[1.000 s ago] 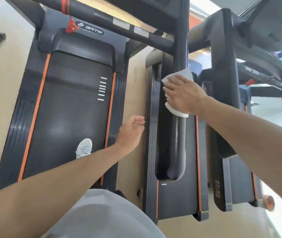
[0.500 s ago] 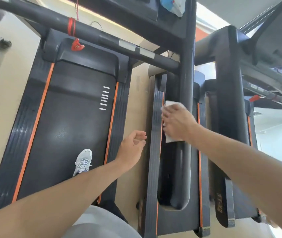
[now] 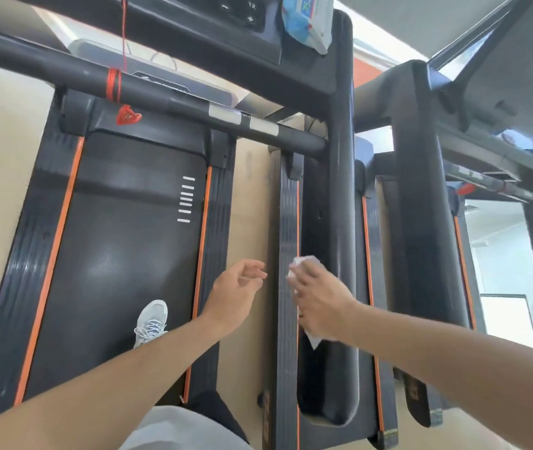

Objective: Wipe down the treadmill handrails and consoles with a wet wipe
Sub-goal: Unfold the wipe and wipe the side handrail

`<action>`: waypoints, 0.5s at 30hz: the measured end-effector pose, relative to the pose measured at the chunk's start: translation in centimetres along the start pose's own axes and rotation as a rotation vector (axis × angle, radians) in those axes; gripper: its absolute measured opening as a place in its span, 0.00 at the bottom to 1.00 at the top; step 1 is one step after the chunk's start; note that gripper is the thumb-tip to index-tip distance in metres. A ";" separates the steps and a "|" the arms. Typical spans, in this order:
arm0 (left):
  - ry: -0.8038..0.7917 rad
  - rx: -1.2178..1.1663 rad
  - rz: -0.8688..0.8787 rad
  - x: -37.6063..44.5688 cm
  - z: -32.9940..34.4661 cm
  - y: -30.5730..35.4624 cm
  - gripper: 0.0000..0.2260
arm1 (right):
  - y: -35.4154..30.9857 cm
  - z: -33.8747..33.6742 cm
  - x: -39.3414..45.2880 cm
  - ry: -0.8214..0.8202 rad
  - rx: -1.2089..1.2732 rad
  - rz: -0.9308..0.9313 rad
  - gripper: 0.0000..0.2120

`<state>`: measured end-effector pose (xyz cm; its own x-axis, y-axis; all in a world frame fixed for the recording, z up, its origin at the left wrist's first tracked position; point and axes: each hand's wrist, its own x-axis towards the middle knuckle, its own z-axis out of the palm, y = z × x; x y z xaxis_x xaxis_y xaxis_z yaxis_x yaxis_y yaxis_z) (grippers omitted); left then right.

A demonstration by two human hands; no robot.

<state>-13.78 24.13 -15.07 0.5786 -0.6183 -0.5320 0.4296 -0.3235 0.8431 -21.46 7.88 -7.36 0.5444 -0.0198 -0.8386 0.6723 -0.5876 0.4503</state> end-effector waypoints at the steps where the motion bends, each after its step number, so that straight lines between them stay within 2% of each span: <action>1: -0.008 0.000 -0.010 0.2 -0.1 0.1 0.11 | 3.5 -0.2 1.2 0.041 0.036 0.114 0.29; 4: -0.036 0.022 -0.022 0.7 0.0 0.3 0.11 | 10.5 0.2 2.9 0.102 0.219 0.328 0.31; 10: -0.051 0.013 -0.022 1.1 0.2 0.6 0.13 | 8.8 1.5 1.6 0.288 0.366 0.370 0.30; 13: -0.071 0.013 -0.032 1.3 0.3 0.6 0.15 | 4.9 0.5 -0.6 0.223 0.288 0.154 0.27; 15: -0.074 0.010 -0.026 1.6 0.3 0.6 0.17 | 0.9 -0.6 -2.4 0.072 0.167 -0.030 0.29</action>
<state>-12.80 22.70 -15.37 0.5140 -0.6608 -0.5469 0.4370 -0.3470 0.8299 -21.84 7.89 -4.78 0.5638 0.0548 -0.8241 0.5999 -0.7130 0.3630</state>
